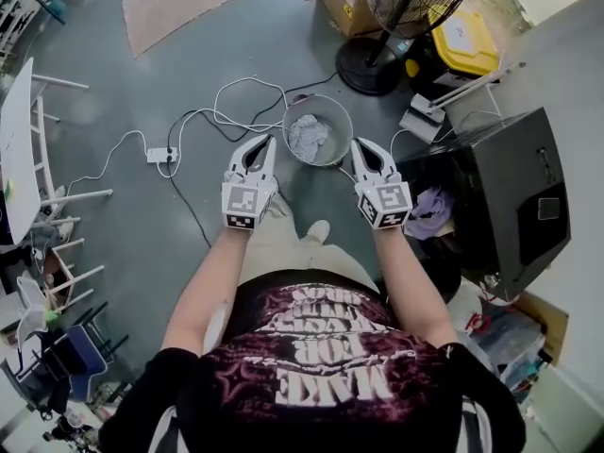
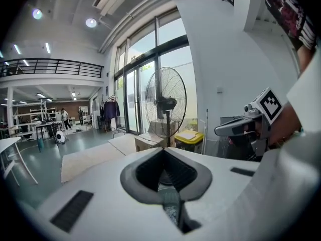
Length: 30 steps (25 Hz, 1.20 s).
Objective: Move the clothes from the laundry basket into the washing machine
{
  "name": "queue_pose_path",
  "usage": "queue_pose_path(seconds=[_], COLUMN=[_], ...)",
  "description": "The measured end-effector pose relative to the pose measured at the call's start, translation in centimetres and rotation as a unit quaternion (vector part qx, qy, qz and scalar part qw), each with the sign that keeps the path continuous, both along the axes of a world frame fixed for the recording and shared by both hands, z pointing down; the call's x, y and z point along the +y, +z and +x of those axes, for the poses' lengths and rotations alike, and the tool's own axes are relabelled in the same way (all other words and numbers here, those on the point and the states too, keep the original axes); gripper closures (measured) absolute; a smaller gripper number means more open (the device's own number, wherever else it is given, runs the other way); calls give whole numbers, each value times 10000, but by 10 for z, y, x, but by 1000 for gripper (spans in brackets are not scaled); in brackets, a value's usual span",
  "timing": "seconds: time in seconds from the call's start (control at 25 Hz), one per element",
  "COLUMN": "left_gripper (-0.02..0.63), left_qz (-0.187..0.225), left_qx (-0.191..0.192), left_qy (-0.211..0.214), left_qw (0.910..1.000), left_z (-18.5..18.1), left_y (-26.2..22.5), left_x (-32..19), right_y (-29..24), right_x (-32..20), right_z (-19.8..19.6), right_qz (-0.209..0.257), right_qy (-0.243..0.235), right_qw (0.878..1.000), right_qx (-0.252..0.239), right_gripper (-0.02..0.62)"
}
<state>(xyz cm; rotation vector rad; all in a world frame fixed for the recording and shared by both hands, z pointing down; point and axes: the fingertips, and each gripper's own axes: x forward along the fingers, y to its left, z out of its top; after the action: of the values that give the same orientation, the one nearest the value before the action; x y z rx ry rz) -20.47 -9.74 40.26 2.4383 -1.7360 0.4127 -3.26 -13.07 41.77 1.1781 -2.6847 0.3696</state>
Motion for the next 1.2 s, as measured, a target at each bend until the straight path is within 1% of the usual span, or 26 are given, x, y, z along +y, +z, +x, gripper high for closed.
queue_pose_path(seconds=[0.16,0.4,0.56,0.72,0.88,1.0,1.2], left_gripper=[601,601,601,601,601,601,601], left_qz=[-112,-239,-346,-521,-778,-918,-997], left_qx=[49,24,-112,-184,-217,-137,-61], left_qy=[-17,35,158,260,376,391,435], left_qw=[9999,9997,9992,9981,9960,9949,9940], left_z=[-7,-27,-37,-50,-55,-59,-62], left_y=[25,63,91,121,160,184,217], left_x=[-11,-37,-54,-71,-87,-99,-122], right_y=[17,54,83,119,161,189,236], right_x=[-11,-38,-55,-73,-90,-96,-107], right_z=[-8,-28,-43,-61,-71,-79,-90], right_qz=[-70,-210,-376,-488,-732,-879,-1067], right_qy=[-100,-100,-163,-276,-247,-306,-437], right_qw=[9999,9996,9991,9979,9961,9944,9913], right_qx=[51,140,119,314,429,504,639], right_gripper=[591,592,592,591,591,591,591])
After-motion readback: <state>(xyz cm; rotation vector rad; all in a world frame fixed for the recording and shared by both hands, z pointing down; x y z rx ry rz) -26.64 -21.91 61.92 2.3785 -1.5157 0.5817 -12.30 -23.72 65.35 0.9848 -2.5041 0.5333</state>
